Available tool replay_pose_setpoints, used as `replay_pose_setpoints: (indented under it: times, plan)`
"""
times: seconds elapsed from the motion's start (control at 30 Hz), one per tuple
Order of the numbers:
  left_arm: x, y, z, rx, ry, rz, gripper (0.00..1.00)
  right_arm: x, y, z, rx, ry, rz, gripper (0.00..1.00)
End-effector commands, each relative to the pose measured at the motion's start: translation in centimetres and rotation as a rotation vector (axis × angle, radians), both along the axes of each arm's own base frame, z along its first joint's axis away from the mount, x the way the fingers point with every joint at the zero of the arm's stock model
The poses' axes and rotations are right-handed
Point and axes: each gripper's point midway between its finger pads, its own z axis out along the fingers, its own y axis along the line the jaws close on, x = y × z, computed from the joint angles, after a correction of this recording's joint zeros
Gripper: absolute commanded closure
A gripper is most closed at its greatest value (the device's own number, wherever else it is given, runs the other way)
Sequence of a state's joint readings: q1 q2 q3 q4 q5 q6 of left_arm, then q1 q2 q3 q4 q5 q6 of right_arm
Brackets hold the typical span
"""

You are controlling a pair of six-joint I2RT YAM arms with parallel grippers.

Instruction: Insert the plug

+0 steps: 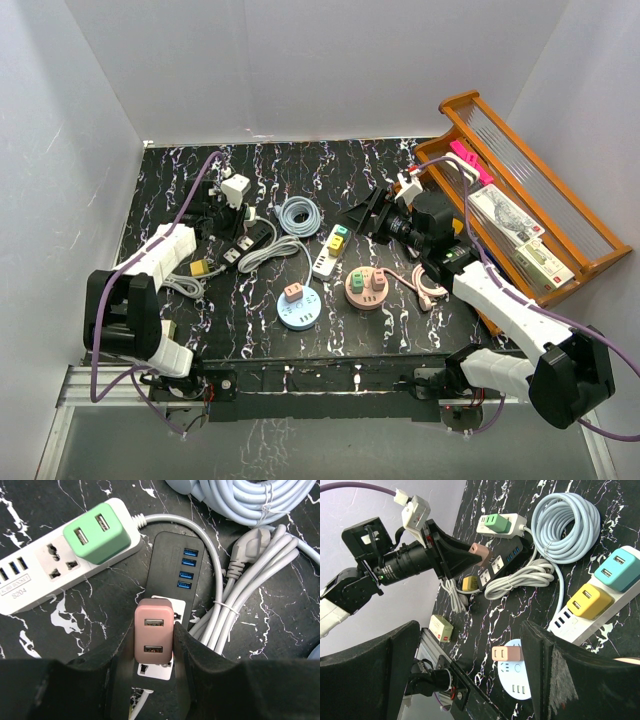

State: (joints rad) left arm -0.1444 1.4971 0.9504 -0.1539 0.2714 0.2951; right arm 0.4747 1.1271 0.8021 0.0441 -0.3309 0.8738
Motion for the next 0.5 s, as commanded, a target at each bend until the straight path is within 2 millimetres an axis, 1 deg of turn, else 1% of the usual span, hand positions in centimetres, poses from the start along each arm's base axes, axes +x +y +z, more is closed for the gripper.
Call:
replay_pose_setpoints:
  times: [0.0,0.23,0.47]
  plan:
    - [0.3,-0.6,0.0,-0.015,-0.015,-0.046,1.0,0.8,0.1,1.6,0.035,-0.039,-0.014,0.2]
    - [-0.1,-0.4,-1.0,-0.001,0.014,-0.048,1.0,1.0,0.3,1.4,0.038,-0.024,-0.012,0.21]
    - [-0.4,0.3,-2.7,0.049,0.053,-0.056,1.0,1.0,0.3,1.6,0.045,-0.022,-0.015,0.21]
